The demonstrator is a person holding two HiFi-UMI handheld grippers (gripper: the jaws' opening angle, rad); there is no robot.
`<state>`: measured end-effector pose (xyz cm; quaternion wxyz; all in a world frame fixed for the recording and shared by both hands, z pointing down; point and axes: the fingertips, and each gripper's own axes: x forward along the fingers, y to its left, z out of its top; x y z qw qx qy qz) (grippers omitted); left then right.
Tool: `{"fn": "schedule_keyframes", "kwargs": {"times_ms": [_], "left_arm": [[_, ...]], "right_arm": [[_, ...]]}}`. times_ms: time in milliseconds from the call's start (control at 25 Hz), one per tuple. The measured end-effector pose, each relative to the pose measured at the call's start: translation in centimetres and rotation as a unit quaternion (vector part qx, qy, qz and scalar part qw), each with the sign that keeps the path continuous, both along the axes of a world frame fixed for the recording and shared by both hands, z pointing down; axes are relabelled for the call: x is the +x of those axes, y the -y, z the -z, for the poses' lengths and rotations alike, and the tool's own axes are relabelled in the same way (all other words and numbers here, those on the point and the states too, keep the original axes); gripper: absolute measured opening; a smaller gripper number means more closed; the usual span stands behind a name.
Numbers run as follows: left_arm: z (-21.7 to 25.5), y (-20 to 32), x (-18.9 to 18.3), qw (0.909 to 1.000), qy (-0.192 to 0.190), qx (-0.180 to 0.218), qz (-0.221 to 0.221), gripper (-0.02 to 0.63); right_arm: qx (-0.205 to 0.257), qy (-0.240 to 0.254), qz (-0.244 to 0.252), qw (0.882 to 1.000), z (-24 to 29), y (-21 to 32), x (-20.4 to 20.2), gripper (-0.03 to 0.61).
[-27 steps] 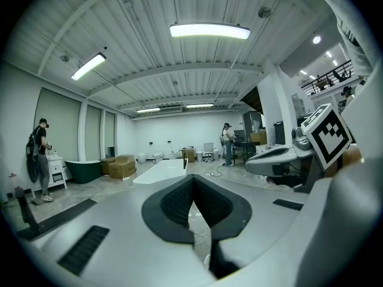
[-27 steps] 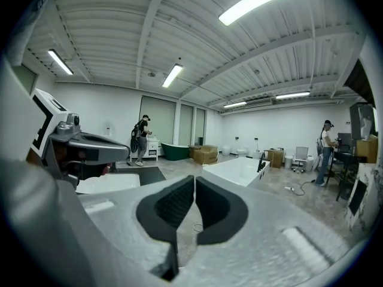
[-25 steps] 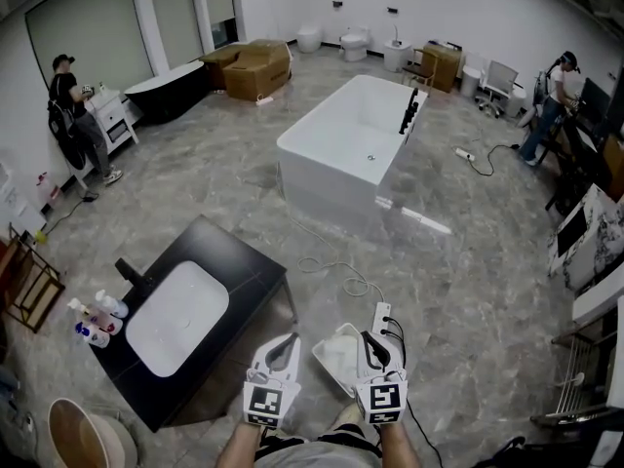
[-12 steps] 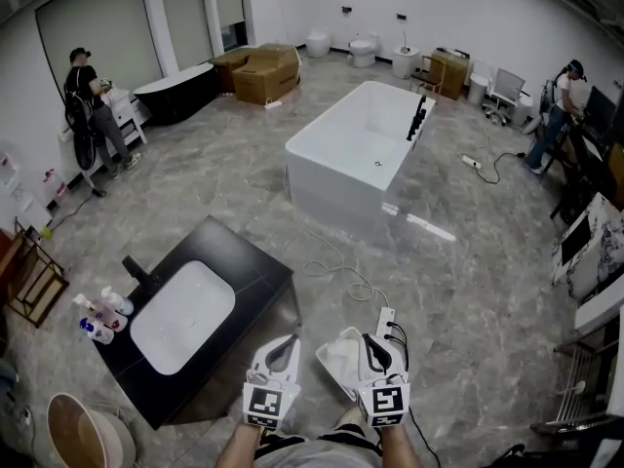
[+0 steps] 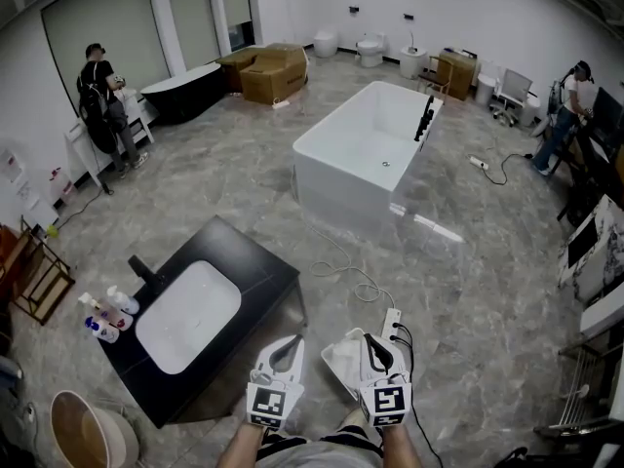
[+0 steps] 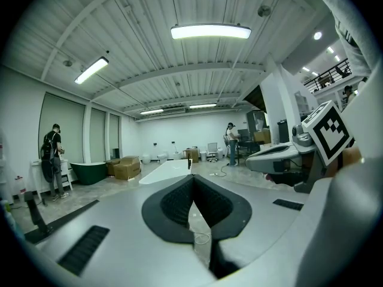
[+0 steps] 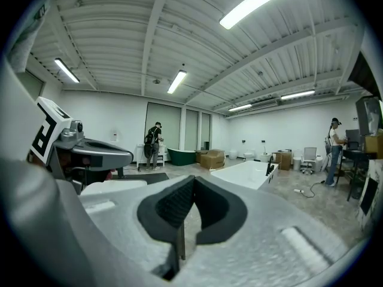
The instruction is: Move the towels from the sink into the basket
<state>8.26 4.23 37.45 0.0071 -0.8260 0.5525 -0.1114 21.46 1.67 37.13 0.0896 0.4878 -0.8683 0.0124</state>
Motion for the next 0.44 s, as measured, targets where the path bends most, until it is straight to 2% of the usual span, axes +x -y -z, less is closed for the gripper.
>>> {"fn": "schedule_keyframes", "kwargs": {"times_ms": [160,440], "left_arm": [[0.36,0.04,-0.02,0.9998,-0.015,-0.004,0.009,0.009],[-0.34,0.01,-0.41,1.0,0.004,-0.006,0.003,0.009]], "right_arm": [[0.001,0.001,0.003,1.0,0.15,0.28,-0.22,-0.002],[-0.003,0.0,0.008,1.0,-0.18,0.09,-0.73,-0.002]]}}
